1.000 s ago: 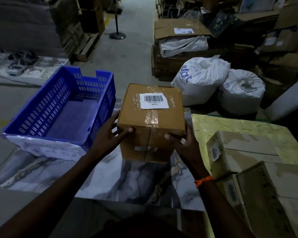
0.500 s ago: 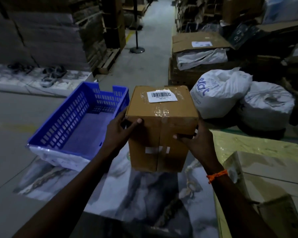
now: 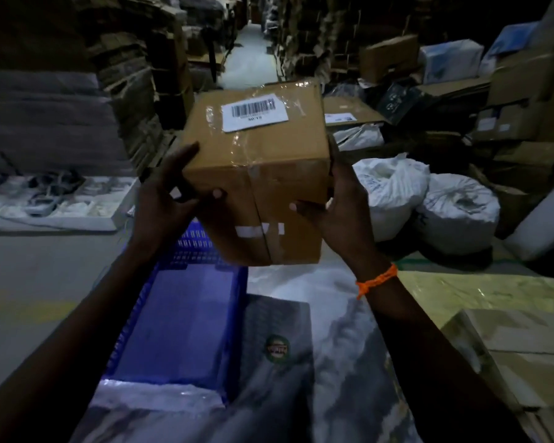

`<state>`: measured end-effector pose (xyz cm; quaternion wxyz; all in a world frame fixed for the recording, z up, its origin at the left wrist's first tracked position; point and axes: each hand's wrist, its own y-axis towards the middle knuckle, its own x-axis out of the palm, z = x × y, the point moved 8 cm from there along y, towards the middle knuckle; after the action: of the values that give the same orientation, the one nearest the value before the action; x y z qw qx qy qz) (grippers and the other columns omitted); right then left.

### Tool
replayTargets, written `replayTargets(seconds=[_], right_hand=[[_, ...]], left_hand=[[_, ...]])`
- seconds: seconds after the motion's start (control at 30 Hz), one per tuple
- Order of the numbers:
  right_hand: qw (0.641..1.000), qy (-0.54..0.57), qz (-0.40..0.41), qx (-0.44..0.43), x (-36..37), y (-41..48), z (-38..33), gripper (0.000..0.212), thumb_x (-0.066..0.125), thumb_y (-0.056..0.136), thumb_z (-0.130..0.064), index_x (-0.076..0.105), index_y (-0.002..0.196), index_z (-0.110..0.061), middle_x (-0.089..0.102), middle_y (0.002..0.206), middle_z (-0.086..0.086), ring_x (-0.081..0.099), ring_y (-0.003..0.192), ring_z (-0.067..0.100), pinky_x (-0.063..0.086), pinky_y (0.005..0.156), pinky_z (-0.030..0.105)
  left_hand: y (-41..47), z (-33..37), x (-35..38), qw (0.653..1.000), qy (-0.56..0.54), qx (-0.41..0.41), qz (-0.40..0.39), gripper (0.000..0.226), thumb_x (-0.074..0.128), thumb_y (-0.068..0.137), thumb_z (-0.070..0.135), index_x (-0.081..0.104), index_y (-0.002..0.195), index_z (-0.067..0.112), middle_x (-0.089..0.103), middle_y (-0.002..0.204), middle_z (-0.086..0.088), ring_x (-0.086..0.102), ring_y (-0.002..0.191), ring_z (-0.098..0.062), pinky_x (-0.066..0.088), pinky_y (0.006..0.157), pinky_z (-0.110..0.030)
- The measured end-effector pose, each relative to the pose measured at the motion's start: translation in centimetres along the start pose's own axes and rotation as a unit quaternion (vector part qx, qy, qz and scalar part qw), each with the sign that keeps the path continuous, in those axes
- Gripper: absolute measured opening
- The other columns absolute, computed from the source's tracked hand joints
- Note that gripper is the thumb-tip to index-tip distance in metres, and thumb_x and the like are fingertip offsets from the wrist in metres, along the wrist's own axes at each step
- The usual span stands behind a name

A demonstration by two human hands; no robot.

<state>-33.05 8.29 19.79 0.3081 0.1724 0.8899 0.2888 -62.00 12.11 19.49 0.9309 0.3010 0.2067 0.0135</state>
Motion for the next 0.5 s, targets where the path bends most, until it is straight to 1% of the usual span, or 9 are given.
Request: replayTargets(seconds=[0.03,0.07,0.1,0.13,0.17,0.23,0.3,0.4,0.5], right_hand=[[1.000,-0.002,0.002,-0.003,1.6,0.5,-1.0,0.112,0.092,0.070,-0.027,0.029,0.161,-0.008,0.054,0.148,0.017,0.053,0.136,0.033,0.049,0.107,0.053],[1.000,-0.006,0.000,-0.008,3.3,1.0,-2.0,0.116,0.092,0.071,-0.027,0.024,0.162,-0.009,0.050,0.152,0.018,0.050,0.140,0.034,0.047,0.110,0.053],[1.000,-0.012,-0.004,-0.013,5.1,1.3,-3.0,0.119,0.092,0.072,-0.029,0.018,0.164,-0.012,0.045,0.156,0.018,0.046,0.144,0.034,0.045,0.113,0.053],[1.000,-0.019,-0.011,-0.017,6.9,1.5,-4.0,0.122,0.092,0.073,-0.030,0.012,0.164,-0.015,0.041,0.159,0.018,0.043,0.146,0.034,0.044,0.115,0.051],[0.999,-0.025,-0.018,-0.020,8.7,1.6,-4.9,0.125,0.092,0.073,-0.030,0.008,0.164,-0.017,0.039,0.161,0.018,0.042,0.146,0.034,0.043,0.115,0.046],[0.999,-0.034,-0.031,-0.027,12.3,1.3,-6.3,0.124,0.093,0.074,-0.025,0.008,0.164,-0.017,0.035,0.162,0.018,0.039,0.145,0.028,0.039,0.110,0.032],[0.997,-0.033,-0.051,-0.044,15.9,0.8,-7.2,0.117,0.092,0.075,-0.020,0.014,0.163,-0.023,0.035,0.163,0.015,0.040,0.144,0.025,0.040,0.105,0.027],[0.995,-0.042,-0.078,-0.043,18.9,-0.4,-6.2,0.101,0.090,0.076,-0.019,0.029,0.156,-0.022,0.042,0.158,0.011,0.048,0.139,0.026,0.048,0.101,0.029],[0.992,-0.058,-0.109,-0.011,22.1,-1.7,-4.4,0.096,0.089,0.077,-0.016,0.035,0.156,-0.019,0.044,0.157,0.011,0.050,0.137,0.026,0.043,0.100,0.025]], left_hand=[[0.5,-0.4,-1.7,1.000,0.005,0.004,0.005,0.086,0.082,0.072,0.055,0.049,0.149,0.033,0.064,0.128,-0.004,0.065,0.109,-0.010,0.056,0.086,-0.016],[1.0,-0.7,-3.5,1.000,0.011,0.007,0.010,0.086,0.084,0.073,0.055,0.049,0.149,0.033,0.064,0.123,0.004,0.064,0.105,0.000,0.052,0.085,-0.011],[1.4,-1.4,-5.2,1.000,0.017,0.006,0.014,0.084,0.083,0.074,0.053,0.050,0.148,0.033,0.064,0.118,0.017,0.062,0.103,0.006,0.050,0.084,-0.008],[1.7,-2.3,-6.8,0.999,0.027,0.003,0.019,0.081,0.080,0.073,0.050,0.050,0.147,0.035,0.063,0.110,0.027,0.060,0.102,0.010,0.049,0.084,-0.007],[2.0,-3.2,-8.4,0.999,0.035,-0.003,0.020,0.078,0.078,0.073,0.046,0.051,0.146,0.036,0.062,0.103,0.029,0.060,0.102,0.010,0.051,0.084,-0.008],[2.3,-5.6,-11.1,0.998,0.059,-0.011,0.017,0.076,0.084,0.076,0.035,0.053,0.145,0.034,0.061,0.096,0.021,0.060,0.102,0.003,0.056,0.087,-0.021],[2.2,-8.4,-13.4,0.996,0.090,-0.011,0.009,0.075,0.087,0.078,0.027,0.054,0.146,0.030,0.062,0.097,0.015,0.061,0.099,0.001,0.058,0.089,-0.035],[0.9,-12.0,-13.7,0.996,0.089,-0.014,0.004,0.076,0.088,0.076,0.030,0.056,0.145,0.027,0.065,0.111,0.004,0.063,0.103,-0.009,0.055,0.088,-0.033],[-0.3,-16.7,-12.9,0.997,0.074,-0.037,-0.004,0.076,0.089,0.075,0.030,0.057,0.144,0.026,0.063,0.125,0.006,0.062,0.112,-0.016,0.054,0.089,-0.033]])
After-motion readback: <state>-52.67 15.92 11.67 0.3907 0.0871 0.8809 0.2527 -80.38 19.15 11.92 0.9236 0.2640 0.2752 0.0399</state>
